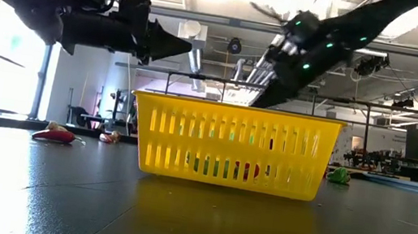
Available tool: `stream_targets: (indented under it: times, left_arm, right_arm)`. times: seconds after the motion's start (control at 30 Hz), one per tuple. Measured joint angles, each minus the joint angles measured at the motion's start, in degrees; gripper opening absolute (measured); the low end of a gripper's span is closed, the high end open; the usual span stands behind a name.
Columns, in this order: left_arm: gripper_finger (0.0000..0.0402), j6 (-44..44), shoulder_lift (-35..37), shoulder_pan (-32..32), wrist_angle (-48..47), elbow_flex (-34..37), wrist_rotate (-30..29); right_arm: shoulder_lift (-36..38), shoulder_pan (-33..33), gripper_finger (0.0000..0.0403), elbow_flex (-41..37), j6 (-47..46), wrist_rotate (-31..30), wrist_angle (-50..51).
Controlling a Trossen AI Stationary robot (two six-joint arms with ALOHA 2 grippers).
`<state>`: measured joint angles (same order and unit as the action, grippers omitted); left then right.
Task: Sort produce into baskets
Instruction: Put the brown mushroom into the blue bin
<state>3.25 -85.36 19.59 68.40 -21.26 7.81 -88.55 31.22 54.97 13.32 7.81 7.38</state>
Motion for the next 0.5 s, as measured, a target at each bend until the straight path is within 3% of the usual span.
stream_targets:
  times: [0.23,0.5]
  left_arm:
    - [0.0028,1.09,0.0,0.73,-0.04,0.0,-0.51]
    - [0.0028,1.37,0.0,2.78,-0.04,0.0,-0.68]
  right_arm:
    - [-14.33,4.77,0.0021,14.23,1.73,5.73,3.17]
    - [-27.66,6.8,0.0021,31.88,2.03,7.68,13.26]
